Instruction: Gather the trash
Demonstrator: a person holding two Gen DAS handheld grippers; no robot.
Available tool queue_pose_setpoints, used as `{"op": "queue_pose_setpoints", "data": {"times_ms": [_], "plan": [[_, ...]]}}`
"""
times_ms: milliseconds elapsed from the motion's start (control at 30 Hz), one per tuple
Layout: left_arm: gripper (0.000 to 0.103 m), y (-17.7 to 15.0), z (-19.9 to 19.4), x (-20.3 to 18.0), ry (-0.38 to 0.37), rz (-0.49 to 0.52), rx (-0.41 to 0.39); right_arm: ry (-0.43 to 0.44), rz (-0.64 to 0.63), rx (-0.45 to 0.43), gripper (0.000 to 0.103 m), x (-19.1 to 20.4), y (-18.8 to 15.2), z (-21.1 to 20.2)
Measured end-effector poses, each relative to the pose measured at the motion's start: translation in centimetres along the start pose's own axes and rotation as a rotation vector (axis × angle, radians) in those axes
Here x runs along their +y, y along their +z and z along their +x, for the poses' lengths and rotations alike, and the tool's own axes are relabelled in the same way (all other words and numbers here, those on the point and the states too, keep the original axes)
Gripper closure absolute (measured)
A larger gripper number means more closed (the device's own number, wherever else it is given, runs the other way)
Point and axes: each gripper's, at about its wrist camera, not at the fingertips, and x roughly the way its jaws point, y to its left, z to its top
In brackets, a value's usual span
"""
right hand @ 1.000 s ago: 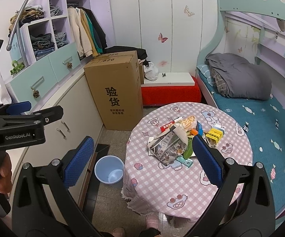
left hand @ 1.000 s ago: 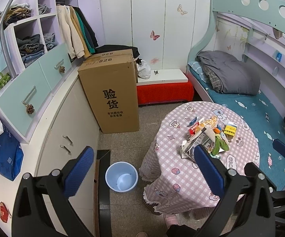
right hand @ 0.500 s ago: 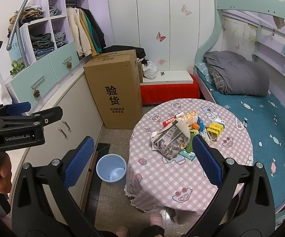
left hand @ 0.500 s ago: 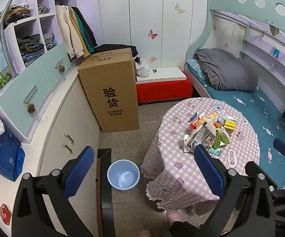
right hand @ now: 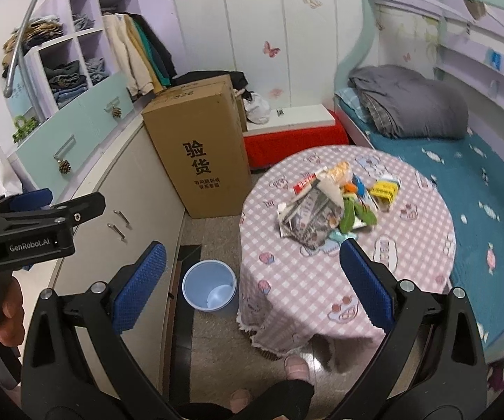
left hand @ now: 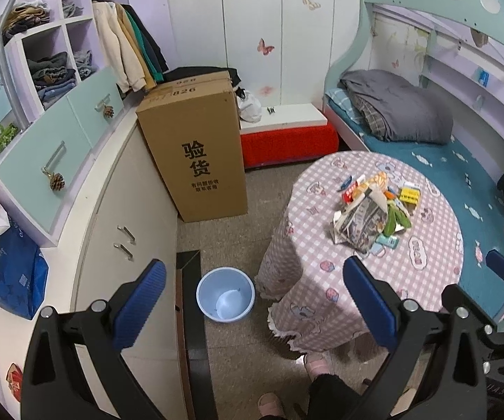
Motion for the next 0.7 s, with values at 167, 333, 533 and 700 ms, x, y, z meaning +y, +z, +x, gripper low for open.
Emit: {"op": "queue_pose_setpoints", "data": {"times_ms": [167,333,533,700], "plan": [[0.004,-0.2,1.3,-0.9,-0.022,0.009,0.039,-0.034,0.058,0.031,0.006,-1.8,-0.6,0.3],[0.004,0.5,3.2,-2.7,-0.028,0.017,0.070,-0.044,0.085,0.049,0.006,-4.7,0.0,1.8],[0.004,3.1,7.9,-7.4,-0.036,0.016,0.129,-0.047,0.124,0.093,0.006,-10.6,1.9,5.4],[0.004,5.5,13.2,-13.0,-0.072,0.092,0.136,-0.062,0.108,0.163,0.006,-16.5,4.3,9.9]]}}
